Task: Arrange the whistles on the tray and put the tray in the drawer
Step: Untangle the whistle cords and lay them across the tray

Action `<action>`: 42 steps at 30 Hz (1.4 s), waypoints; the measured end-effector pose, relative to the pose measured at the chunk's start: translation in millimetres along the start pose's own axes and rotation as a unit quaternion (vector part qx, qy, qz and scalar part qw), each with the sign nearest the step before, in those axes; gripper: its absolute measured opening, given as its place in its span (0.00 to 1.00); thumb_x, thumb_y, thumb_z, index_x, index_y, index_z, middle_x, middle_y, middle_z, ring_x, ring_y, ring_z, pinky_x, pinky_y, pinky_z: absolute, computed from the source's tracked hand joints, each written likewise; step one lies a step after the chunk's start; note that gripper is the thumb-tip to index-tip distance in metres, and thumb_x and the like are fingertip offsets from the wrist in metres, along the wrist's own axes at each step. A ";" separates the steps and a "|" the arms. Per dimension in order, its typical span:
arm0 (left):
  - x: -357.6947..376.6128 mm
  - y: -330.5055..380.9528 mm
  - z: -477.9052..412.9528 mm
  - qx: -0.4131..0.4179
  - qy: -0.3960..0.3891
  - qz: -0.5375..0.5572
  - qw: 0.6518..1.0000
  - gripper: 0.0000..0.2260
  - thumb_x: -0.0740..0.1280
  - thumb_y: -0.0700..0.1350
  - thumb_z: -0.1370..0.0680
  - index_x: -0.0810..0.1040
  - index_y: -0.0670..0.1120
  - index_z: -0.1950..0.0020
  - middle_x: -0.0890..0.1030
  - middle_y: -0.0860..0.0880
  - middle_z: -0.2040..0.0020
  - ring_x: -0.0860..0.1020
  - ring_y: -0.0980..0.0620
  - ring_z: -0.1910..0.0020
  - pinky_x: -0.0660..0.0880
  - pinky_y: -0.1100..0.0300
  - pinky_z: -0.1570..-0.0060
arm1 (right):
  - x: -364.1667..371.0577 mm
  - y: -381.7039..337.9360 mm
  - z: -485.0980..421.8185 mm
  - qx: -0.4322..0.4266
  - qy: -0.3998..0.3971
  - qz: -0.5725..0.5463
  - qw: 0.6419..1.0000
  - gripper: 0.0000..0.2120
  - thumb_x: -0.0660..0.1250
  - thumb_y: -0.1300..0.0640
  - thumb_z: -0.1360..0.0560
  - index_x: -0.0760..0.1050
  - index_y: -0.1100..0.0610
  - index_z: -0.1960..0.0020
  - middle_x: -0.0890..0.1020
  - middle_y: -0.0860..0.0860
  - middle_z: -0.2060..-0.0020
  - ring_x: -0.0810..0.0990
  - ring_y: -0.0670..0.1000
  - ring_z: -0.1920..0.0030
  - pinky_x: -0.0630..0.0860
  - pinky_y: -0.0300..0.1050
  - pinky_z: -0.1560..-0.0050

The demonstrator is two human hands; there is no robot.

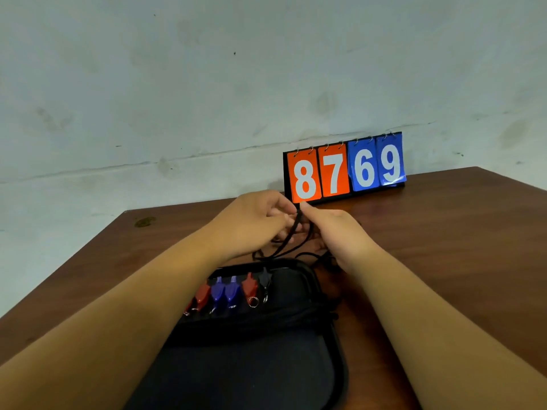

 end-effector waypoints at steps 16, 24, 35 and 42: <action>28.0 -50.9 -61.8 0.005 -0.066 0.027 0.997 0.13 0.74 0.46 0.18 0.85 0.62 0.37 0.82 0.59 0.32 0.79 0.57 0.31 0.72 0.54 0.29 | -4.9 -12.9 10.8 -0.119 0.011 -0.003 0.993 0.16 0.62 0.50 0.13 0.87 0.51 0.50 0.90 0.48 0.55 0.83 0.47 0.41 0.71 0.60 0.24; 10.4 -63.2 -62.6 -0.033 0.056 0.127 0.990 0.03 0.70 0.46 0.15 0.84 0.52 0.43 0.90 0.54 0.50 0.88 0.51 0.46 0.80 0.52 0.41 | -8.2 -9.9 2.1 -0.113 0.058 -0.095 0.987 0.14 0.64 0.52 0.13 0.86 0.54 0.50 0.84 0.48 0.61 0.79 0.48 0.57 0.75 0.46 0.49; -77.3 -55.0 5.0 -0.008 0.139 0.151 0.979 0.07 0.74 0.39 0.17 0.89 0.45 0.42 0.90 0.47 0.53 0.87 0.53 0.56 0.86 0.59 0.49 | 3.5 -20.4 23.6 -0.174 0.064 -0.030 0.982 0.12 0.67 0.43 0.15 0.87 0.45 0.47 0.80 0.37 0.64 0.76 0.43 0.54 0.74 0.42 0.47; -130.4 -41.0 55.0 0.010 0.182 0.187 0.965 0.09 0.72 0.31 0.19 0.87 0.40 0.42 0.90 0.44 0.48 0.89 0.47 0.48 0.85 0.60 0.48 | 18.5 -70.3 59.2 -0.245 0.022 0.077 0.966 0.05 0.75 0.44 0.20 0.87 0.41 0.46 0.85 0.29 0.58 0.80 0.31 0.57 0.72 0.33 0.54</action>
Point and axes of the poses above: each hand's wrist, its own z-axis away from the middle knuckle, its own x-axis out of the palm, y = z × x, the point moved 1 cm from there along -z, towards the middle knuckle
